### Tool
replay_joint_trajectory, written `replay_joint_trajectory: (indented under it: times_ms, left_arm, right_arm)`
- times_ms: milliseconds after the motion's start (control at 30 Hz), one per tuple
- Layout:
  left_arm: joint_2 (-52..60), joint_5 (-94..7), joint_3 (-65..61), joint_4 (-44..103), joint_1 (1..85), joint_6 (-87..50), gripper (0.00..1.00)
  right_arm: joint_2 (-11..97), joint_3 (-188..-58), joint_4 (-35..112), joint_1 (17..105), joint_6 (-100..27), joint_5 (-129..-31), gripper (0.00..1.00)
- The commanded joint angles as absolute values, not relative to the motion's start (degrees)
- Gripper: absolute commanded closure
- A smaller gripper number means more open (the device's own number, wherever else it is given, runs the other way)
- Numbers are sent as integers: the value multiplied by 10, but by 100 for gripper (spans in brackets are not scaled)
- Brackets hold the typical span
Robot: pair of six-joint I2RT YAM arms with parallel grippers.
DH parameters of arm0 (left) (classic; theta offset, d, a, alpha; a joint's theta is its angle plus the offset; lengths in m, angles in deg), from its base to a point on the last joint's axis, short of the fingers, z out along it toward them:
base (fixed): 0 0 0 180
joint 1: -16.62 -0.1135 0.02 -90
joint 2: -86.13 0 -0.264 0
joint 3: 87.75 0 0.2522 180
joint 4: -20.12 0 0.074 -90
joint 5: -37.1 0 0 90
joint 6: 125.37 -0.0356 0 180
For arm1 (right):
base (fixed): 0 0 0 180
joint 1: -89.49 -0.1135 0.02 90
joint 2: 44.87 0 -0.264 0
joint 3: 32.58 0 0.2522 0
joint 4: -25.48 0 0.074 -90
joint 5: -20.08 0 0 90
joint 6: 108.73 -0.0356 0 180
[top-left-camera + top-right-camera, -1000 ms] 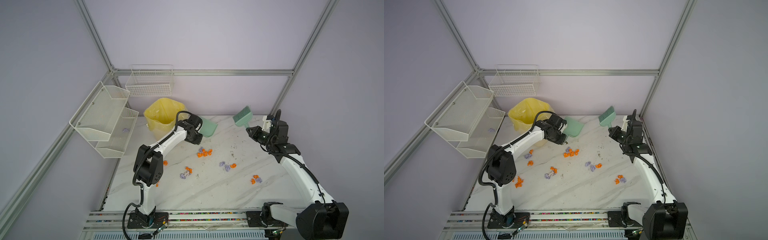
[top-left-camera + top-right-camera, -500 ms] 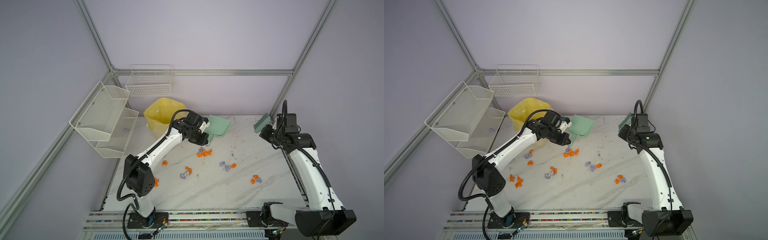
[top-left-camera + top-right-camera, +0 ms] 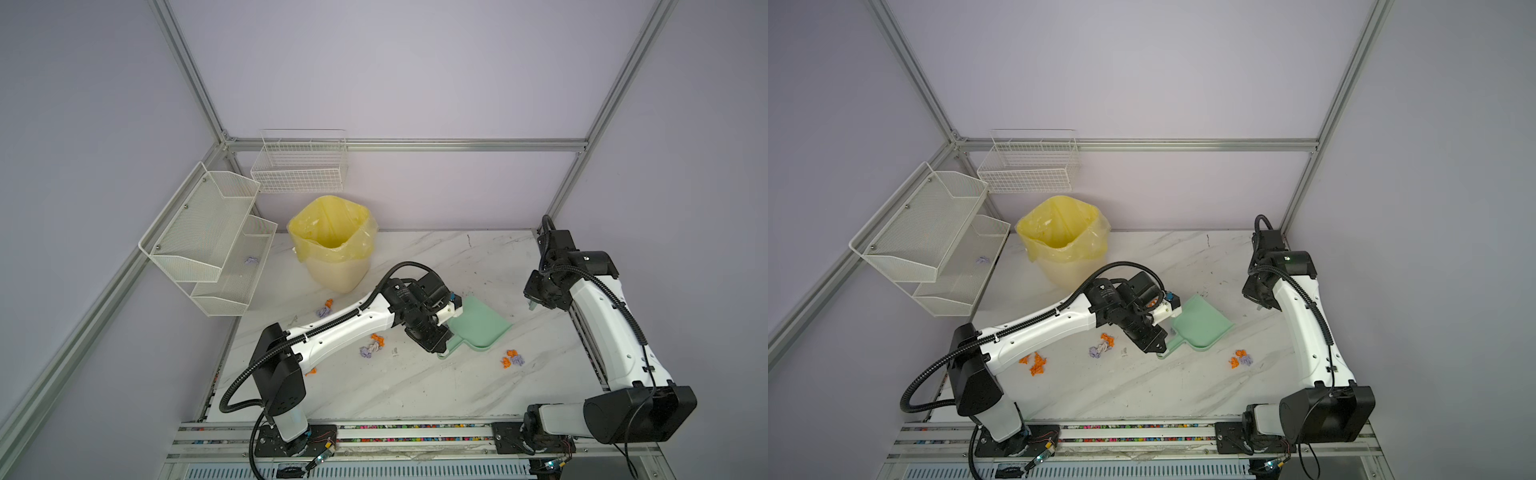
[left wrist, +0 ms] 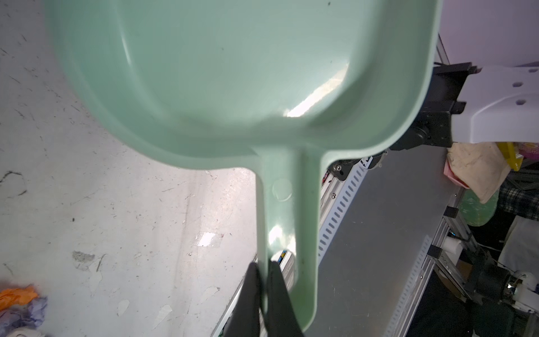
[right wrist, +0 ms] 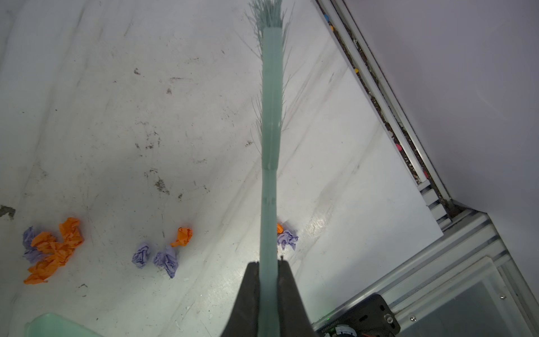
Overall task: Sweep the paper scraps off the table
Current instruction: 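Carry the dustpan toward the robot with the left gripper while the right brings the brush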
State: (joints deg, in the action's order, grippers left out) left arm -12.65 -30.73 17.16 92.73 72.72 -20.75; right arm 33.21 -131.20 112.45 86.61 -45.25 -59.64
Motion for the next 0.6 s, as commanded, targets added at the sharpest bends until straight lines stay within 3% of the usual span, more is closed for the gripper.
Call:
replay_joint_trajectory:
  times_ms: [0, 133, 567]
  left_arm:
    - [-144, -363, 177, 955, 758, -206, 100]
    - [-183, -410, 193, 981, 784, -220, 100]
    - [-241, -426, 215, 997, 802, -274, 100]
  right_arm:
    - [328, -1310, 1173, 868, -438, -573, 100]
    - [326, -1277, 1175, 868, -429, -581, 100]
    - [275, -1187, 1178, 868, -425, -613, 100]
